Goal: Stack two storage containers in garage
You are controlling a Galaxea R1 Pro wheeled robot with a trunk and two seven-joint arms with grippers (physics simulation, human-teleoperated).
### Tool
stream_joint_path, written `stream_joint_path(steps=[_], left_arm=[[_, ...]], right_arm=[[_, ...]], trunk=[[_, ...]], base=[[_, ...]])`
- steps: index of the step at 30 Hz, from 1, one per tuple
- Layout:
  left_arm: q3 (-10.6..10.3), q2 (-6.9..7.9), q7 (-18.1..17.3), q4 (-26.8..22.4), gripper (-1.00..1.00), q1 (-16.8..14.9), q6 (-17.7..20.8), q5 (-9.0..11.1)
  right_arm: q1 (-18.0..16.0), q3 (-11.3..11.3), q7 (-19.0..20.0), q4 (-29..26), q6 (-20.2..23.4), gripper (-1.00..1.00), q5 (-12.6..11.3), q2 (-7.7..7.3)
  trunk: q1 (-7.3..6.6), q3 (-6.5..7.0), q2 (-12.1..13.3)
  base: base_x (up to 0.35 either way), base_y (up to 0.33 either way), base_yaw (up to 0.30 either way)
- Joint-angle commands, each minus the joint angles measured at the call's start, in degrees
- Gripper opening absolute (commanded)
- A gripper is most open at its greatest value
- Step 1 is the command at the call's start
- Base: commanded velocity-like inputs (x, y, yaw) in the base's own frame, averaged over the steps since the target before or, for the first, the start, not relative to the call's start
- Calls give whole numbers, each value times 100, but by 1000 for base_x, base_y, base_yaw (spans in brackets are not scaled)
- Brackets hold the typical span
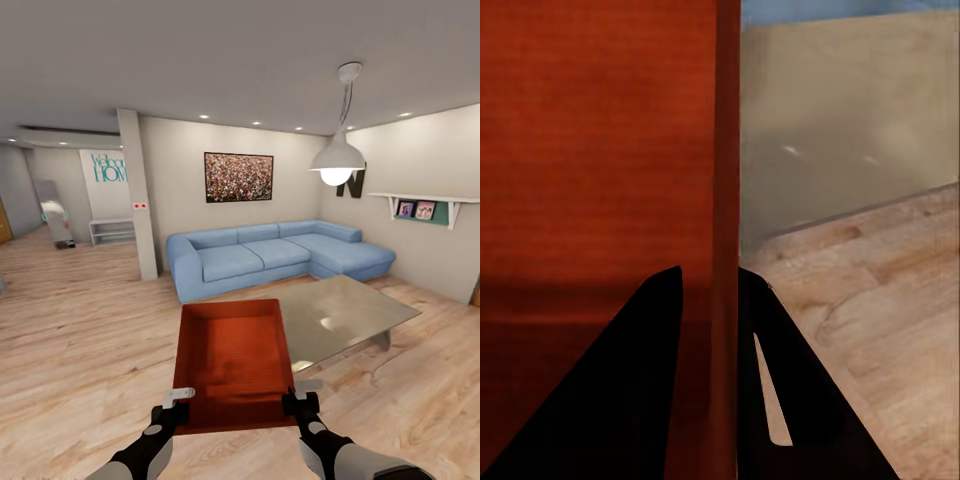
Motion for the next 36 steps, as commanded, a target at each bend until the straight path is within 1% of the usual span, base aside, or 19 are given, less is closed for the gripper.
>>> stream_joint_path(steps=[1, 6, 20, 36], left_arm=[[-112, 78, 61, -11, -100, -4, -291, 8], [-111, 78, 63, -10, -100, -4, -291, 9], [-104, 78, 63, -13, -100, -4, -291, 9], [-110, 78, 62, -18, -100, -4, -291, 9]], right_arm=[[-6, -365, 61, 12, 18, -100, 117, 3], [-6, -366, 60, 12, 18, -100, 119, 3], [-6, -365, 62, 12, 18, -100, 118, 3], [-6, -359, 61, 12, 18, -100, 120, 3]], trunk=[[2, -9, -6], [2, -9, -6], [2, -9, -6], [2, -9, -6]], base=[[132, 0, 300], [99, 0, 300], [12, 0, 300], [78, 0, 300]])
